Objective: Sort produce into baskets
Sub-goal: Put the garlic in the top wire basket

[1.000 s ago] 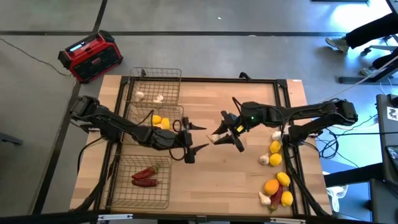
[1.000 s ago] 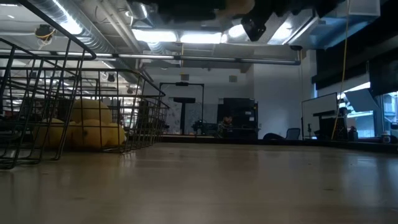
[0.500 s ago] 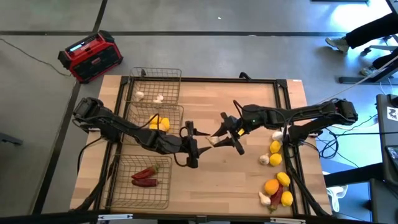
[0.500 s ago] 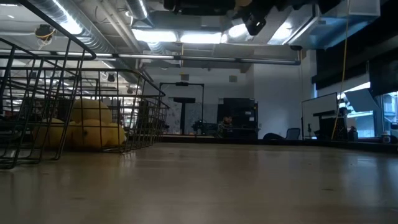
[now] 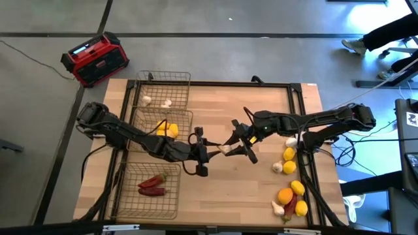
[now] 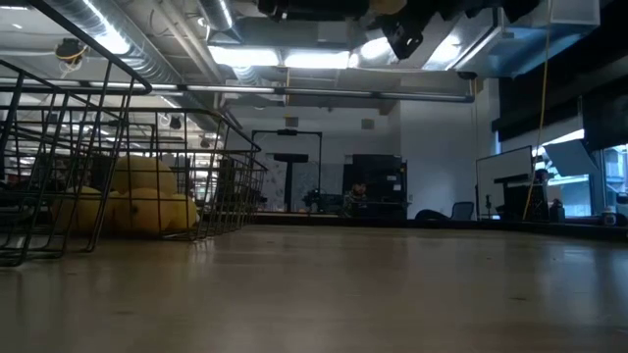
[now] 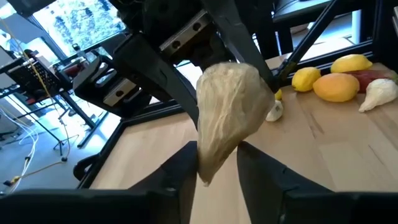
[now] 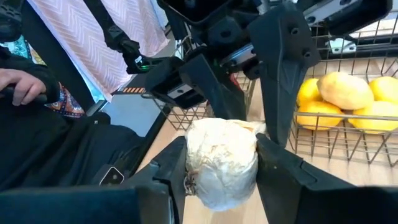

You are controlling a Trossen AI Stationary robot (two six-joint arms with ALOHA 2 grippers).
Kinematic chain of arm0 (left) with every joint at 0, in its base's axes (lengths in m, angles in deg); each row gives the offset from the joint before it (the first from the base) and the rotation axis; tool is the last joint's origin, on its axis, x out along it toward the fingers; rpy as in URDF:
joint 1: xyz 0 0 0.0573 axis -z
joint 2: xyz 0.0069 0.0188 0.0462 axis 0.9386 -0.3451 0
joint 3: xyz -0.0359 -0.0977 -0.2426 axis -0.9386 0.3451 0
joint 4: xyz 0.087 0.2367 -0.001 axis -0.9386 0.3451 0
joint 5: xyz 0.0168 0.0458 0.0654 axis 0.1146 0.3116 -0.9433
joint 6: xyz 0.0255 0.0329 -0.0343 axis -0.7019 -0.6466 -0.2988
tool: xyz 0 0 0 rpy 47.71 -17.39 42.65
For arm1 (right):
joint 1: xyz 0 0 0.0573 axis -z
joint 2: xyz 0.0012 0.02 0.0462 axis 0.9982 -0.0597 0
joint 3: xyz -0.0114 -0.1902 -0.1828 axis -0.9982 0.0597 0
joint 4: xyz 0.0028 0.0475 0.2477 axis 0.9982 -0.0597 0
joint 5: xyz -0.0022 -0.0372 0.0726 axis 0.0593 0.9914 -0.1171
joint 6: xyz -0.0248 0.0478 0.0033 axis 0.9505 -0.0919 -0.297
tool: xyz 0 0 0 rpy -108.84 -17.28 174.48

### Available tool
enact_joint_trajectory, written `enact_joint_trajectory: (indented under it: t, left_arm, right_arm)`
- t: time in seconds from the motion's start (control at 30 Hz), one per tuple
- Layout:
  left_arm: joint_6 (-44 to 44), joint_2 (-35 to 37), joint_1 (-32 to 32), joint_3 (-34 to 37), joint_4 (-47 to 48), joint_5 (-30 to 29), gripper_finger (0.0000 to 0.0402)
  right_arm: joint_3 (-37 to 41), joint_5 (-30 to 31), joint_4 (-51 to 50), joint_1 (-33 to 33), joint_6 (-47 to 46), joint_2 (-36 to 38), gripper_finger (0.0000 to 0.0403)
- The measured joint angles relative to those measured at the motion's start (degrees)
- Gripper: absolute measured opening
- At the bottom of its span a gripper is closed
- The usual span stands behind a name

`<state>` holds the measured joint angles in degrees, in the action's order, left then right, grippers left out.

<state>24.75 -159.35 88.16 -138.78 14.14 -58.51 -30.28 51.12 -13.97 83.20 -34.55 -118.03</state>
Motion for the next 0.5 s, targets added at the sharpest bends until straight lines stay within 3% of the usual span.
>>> enact_joint_trajectory:
  t: [0.5]
  left_arm:
    - [-0.8, 0.0, 0.1, 0.1, -0.6, 0.0, 0.0048]
  right_arm:
    - [0.0, -0.1, -0.3, 0.0, 0.1, 0.0, 0.0145]
